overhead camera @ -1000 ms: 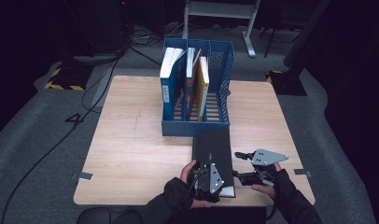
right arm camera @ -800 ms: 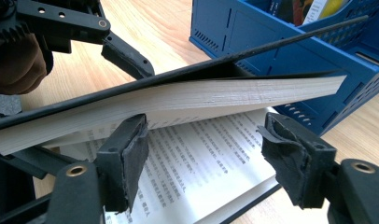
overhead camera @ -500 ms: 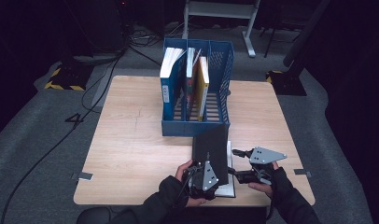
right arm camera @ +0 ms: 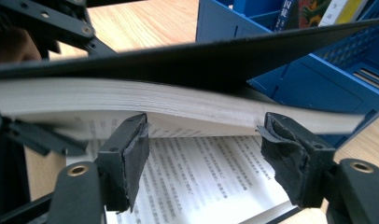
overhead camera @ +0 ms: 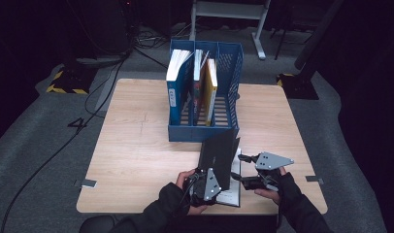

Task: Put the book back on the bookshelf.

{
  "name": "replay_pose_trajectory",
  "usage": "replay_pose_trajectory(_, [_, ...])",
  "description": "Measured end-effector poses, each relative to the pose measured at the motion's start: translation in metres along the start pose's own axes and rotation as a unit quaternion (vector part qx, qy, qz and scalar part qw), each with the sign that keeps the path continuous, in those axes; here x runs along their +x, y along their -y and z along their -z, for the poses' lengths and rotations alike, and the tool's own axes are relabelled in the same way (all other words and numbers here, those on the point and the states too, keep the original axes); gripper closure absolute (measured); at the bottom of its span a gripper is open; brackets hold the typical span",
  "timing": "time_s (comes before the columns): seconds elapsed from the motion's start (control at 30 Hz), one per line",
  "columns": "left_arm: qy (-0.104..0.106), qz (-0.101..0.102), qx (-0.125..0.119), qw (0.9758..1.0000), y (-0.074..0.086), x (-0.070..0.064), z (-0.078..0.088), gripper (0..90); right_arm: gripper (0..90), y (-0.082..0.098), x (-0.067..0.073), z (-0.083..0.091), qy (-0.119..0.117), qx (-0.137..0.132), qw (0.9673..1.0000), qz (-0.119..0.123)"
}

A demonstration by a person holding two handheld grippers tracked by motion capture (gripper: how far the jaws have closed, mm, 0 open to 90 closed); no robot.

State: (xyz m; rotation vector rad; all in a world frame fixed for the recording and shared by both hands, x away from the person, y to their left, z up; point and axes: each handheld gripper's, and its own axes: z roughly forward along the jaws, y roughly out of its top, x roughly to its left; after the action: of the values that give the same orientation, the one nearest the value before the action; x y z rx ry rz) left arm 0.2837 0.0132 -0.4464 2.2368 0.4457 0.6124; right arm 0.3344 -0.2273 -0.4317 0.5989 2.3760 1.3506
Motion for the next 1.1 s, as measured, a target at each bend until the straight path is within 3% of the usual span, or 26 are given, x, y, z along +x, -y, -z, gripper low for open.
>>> replay_pose_trajectory(0.1, [-0.005,-0.015,0.002,0.9999,0.003,0.001,-0.001,44.7,32.4,0.003,0.001,-0.003,0.001,0.012,0.9999,0.002])
replay_pose_trajectory(0.23, [0.01,0.0,0.003,1.0,0.004,0.002,-0.003,41.1,31.6,0.009,0.0,-0.003,-0.002,0.022,0.9997,-0.002])
replay_pose_trajectory(0.27, [0.032,0.009,0.003,0.9994,0.005,0.004,-0.003,39.2,31.2,0.01,-0.001,-0.002,-0.003,0.024,0.9997,-0.005])
replay_pose_trajectory(0.33, [0.051,0.022,0.002,0.9985,0.007,0.008,-0.004,32.2,30.6,0.015,-0.002,-0.001,-0.007,0.03,0.9995,-0.006])
replay_pose_trajectory(0.4, [0.083,0.036,-0.004,0.9959,0.01,0.013,-0.003,28.8,30.5,0.02,-0.003,0.0,-0.008,0.036,0.9992,-0.011])
replay_pose_trajectory(0.5, [0.105,0.038,0.001,0.9938,0.015,0.014,-0.001,25.2,30.1,0.026,-0.004,0.0,-0.01,0.049,0.9987,-0.011])
replay_pose_trajectory(0.6, [0.114,0.033,0.001,0.993,0.021,0.017,0.005,22.4,29.2,0.03,-0.003,0.001,-0.011,0.063,0.998,-0.006])
replay_pose_trajectory(0.7, [0.118,0.035,-0.004,0.9924,0.027,0.023,0.013,22.9,30.1,0.037,-0.003,0.001,-0.007,0.08,0.9968,-0.002])
replay_pose_trajectory(0.73, [0.119,0.037,-0.008,0.9921,0.03,0.027,0.016,23.1,30.6,0.042,-0.003,-0.001,-0.003,0.103,0.9947,0.007])
replay_pose_trajectory(0.83, [0.112,0.044,-0.004,0.9927,0.039,0.039,0.022,23.3,32.4,0.048,-0.004,-0.002,0.007,0.117,0.993,0.011])
replay_pose_trajectory(0.97, [0.084,0.054,0.015,0.9949,0.053,0.057,0.019,23.7,34.7,0.054,-0.014,0.002,0.008,0.11,0.9934,-0.031])
replay_pose_trajectory(1.1, [0.063,0.078,0.047,0.9939,0.068,0.081,0.001,24.7,34.8,0.052,-0.018,0.002,0.011,0.105,0.9933,-0.047])
